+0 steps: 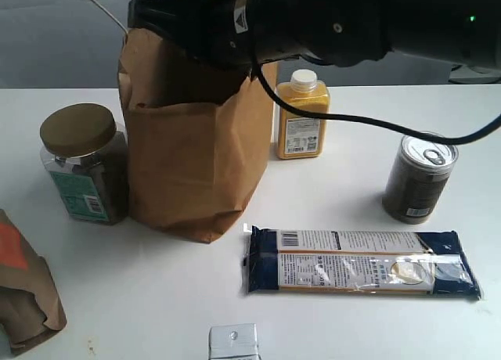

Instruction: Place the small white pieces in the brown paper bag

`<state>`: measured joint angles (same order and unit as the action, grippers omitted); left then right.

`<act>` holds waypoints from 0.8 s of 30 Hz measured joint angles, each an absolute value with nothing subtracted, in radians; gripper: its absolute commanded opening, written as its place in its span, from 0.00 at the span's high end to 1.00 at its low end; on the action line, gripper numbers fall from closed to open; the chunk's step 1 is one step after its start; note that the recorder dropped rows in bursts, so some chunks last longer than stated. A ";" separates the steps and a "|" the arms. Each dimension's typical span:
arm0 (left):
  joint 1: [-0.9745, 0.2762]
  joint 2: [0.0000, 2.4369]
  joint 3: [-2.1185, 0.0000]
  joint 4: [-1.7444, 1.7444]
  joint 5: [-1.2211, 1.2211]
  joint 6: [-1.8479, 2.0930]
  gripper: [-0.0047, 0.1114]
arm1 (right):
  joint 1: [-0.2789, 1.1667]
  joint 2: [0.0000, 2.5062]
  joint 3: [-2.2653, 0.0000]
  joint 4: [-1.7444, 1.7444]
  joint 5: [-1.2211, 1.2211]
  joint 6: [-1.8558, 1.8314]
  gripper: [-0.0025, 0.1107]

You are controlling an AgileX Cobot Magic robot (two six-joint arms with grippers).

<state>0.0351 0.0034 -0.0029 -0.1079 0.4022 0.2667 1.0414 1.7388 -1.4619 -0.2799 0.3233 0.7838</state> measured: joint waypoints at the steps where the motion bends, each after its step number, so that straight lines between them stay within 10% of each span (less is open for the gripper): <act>1: 0.035 0.003 -0.003 -0.108 0.402 0.267 0.96 | 1.041 1.739 -1.462 -0.272 0.310 0.784 0.96; 24: 0.035 0.003 -0.003 -0.108 0.402 0.267 0.96 | 1.381 1.494 -1.437 -0.506 0.549 0.635 0.98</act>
<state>0.0351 0.0034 -0.0029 -0.1079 0.4022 0.2667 1.3815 1.4942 -1.4367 -0.5065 0.5494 0.6350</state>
